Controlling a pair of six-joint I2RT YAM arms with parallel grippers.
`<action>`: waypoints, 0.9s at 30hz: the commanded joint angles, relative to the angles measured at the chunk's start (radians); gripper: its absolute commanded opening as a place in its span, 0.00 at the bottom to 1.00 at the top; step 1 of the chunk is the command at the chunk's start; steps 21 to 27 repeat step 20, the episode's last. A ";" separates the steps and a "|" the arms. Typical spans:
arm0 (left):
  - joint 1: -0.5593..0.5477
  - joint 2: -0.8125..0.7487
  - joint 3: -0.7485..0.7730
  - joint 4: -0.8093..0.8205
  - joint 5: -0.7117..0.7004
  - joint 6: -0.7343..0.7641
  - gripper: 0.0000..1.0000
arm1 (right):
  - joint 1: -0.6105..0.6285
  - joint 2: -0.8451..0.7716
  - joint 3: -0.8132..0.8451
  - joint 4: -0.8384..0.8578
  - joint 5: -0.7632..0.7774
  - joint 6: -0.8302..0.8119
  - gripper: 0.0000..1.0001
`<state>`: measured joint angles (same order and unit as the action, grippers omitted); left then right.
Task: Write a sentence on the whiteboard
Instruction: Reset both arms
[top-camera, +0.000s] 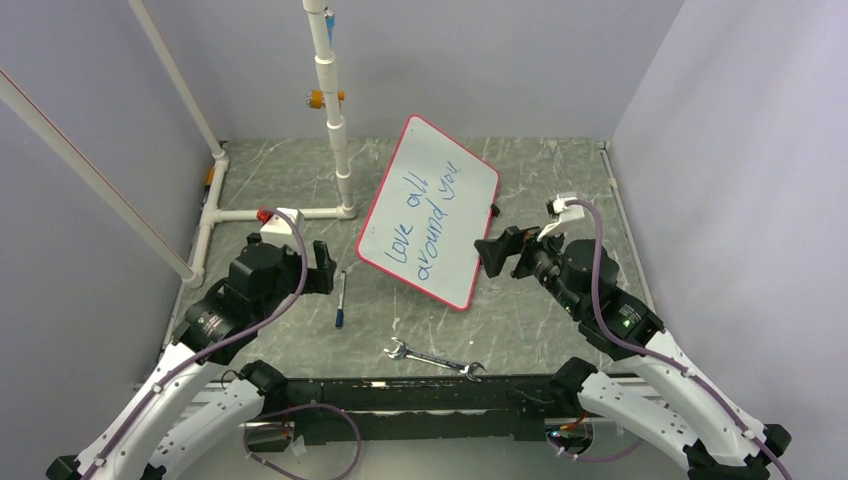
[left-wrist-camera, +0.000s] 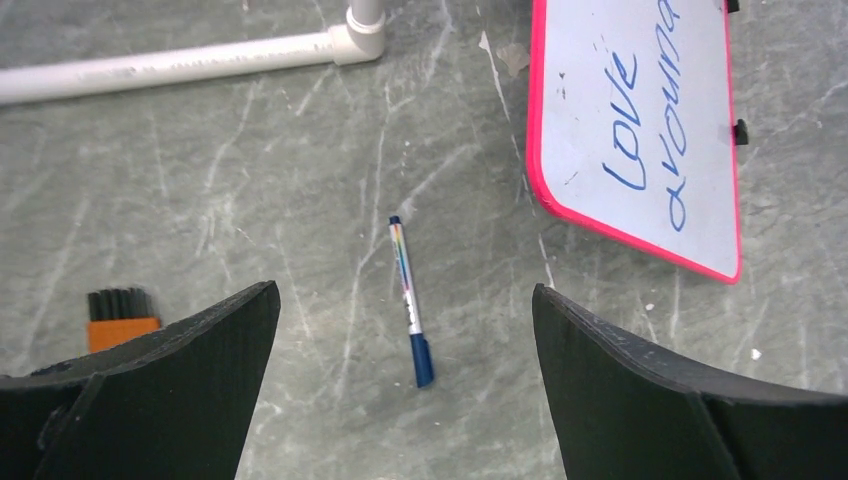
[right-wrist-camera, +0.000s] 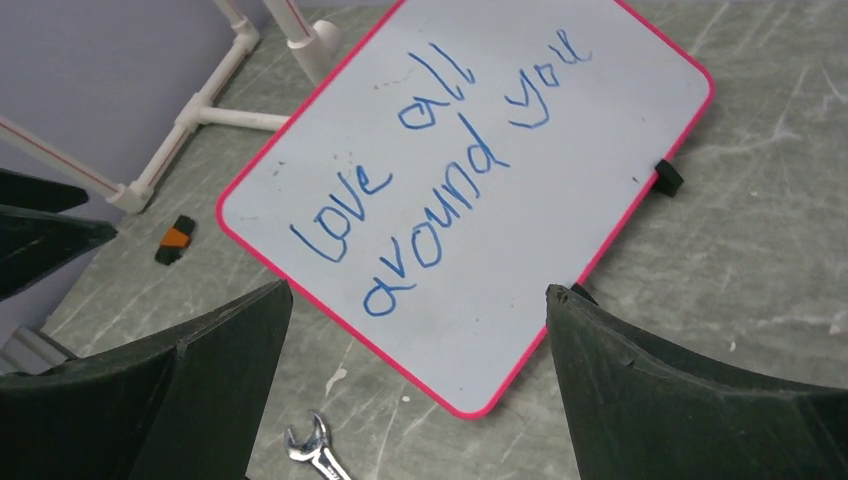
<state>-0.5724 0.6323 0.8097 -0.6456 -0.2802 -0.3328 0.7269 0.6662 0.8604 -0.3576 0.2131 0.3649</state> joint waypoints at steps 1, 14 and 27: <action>0.003 -0.019 0.036 0.018 -0.045 0.111 0.99 | -0.002 -0.056 -0.056 -0.012 0.086 0.061 1.00; 0.009 -0.108 -0.065 0.122 -0.002 0.149 0.99 | -0.001 -0.231 -0.248 0.003 0.106 0.128 1.00; 0.014 -0.113 -0.067 0.115 0.005 0.150 0.99 | 0.000 -0.226 -0.260 0.005 0.160 0.171 1.00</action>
